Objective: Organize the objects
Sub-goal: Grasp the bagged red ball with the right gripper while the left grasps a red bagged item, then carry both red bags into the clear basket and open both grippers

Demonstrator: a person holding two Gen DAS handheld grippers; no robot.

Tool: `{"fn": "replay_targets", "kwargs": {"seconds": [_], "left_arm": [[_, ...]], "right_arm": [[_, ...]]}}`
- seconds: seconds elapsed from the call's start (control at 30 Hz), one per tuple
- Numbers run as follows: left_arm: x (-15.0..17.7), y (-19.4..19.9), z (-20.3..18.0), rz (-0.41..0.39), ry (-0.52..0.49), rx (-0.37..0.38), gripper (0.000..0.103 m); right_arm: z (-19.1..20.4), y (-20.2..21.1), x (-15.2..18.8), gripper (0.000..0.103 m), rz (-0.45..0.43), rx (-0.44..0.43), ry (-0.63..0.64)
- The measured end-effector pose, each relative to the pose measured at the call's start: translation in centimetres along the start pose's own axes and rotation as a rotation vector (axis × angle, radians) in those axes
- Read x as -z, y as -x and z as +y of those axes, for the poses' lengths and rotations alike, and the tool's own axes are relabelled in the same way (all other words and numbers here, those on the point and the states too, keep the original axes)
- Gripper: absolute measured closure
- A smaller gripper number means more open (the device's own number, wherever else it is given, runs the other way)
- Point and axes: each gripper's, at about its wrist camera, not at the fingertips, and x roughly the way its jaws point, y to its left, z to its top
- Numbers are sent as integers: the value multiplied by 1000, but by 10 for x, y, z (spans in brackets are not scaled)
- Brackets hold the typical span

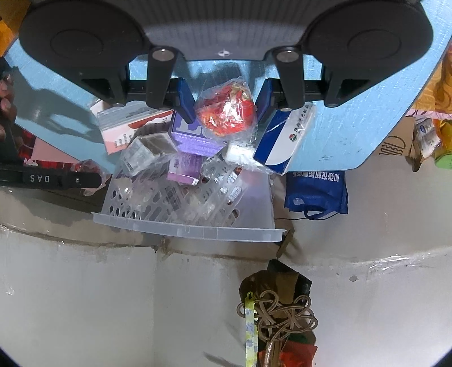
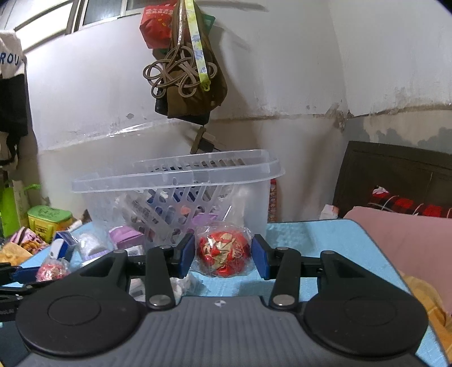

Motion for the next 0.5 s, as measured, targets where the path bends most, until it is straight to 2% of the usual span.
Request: {"fn": "replay_targets", "kwargs": {"seconds": [0.33, 0.5], "left_arm": [[-1, -1, 3, -1, 22, -5, 53], [-1, 5, 6, -42, 32, 9, 53]], "right_arm": [[5, 4, 0, 55, -15, 40, 29], [0, 8, -1, 56, -28, 39, 1]]}}
